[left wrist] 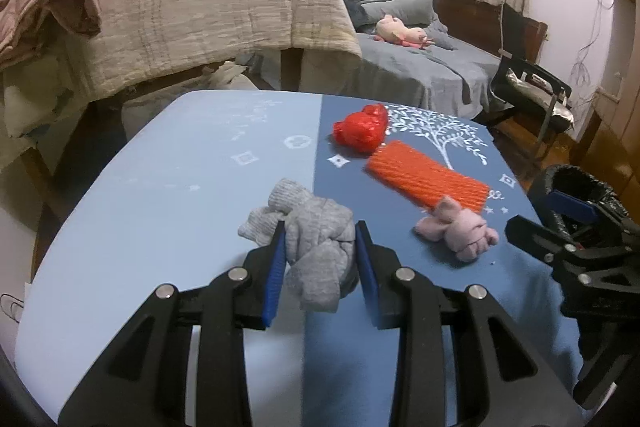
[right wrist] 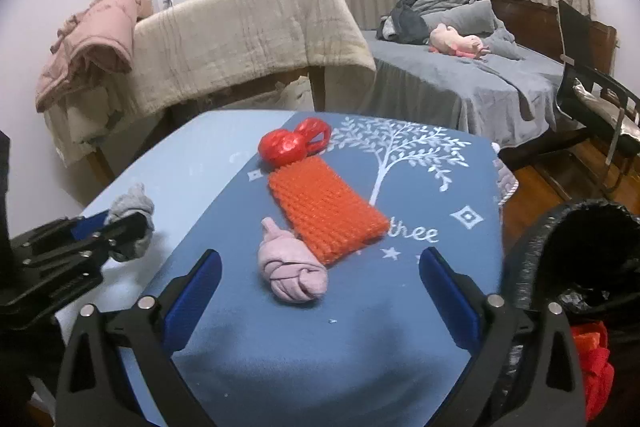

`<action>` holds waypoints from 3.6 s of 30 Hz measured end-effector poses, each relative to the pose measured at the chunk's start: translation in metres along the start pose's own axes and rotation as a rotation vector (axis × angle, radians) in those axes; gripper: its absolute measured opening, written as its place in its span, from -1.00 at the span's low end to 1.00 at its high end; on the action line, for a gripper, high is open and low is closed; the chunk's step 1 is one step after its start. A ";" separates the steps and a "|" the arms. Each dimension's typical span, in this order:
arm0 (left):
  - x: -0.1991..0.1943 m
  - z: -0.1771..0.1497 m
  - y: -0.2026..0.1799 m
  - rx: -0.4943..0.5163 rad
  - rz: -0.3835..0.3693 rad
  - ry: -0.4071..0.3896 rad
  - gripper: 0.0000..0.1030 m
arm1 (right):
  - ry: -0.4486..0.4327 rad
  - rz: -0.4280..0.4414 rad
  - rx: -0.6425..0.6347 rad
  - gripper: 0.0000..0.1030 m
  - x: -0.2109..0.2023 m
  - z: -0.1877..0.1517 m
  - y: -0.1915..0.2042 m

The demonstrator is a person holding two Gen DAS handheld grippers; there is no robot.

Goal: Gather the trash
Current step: 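Grasp the pink sock with the right tool while the left tool holds the grey sock, then carry the grey sock and pink sock over the trash bin with both tools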

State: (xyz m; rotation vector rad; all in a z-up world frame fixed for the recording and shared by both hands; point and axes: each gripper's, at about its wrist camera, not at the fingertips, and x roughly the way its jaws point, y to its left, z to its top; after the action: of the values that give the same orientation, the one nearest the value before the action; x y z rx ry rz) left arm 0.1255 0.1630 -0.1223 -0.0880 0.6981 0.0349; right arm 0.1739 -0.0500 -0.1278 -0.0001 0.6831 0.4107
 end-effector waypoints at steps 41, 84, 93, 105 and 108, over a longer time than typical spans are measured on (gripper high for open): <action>-0.033 0.016 -0.028 0.016 -0.060 -0.064 -0.37 | 0.022 0.101 0.049 -0.15 -0.040 0.009 -0.011; -0.089 0.032 -0.251 0.268 -0.389 -0.159 -0.36 | -0.193 -0.252 0.192 -0.14 -0.215 -0.011 -0.178; -0.085 0.033 -0.288 0.317 -0.448 -0.164 -0.36 | -0.199 -0.313 0.223 -0.14 -0.229 -0.017 -0.207; -0.068 0.030 -0.322 0.365 -0.497 -0.147 -0.36 | -0.186 -0.361 0.258 -0.14 -0.235 -0.032 -0.236; -0.063 0.027 -0.329 0.375 -0.504 -0.139 -0.36 | -0.181 -0.370 0.266 -0.14 -0.233 -0.033 -0.243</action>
State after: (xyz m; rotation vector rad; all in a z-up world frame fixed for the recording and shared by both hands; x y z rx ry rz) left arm 0.1153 -0.1618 -0.0384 0.0995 0.5178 -0.5668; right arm 0.0799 -0.3639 -0.0428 0.1590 0.5400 -0.0377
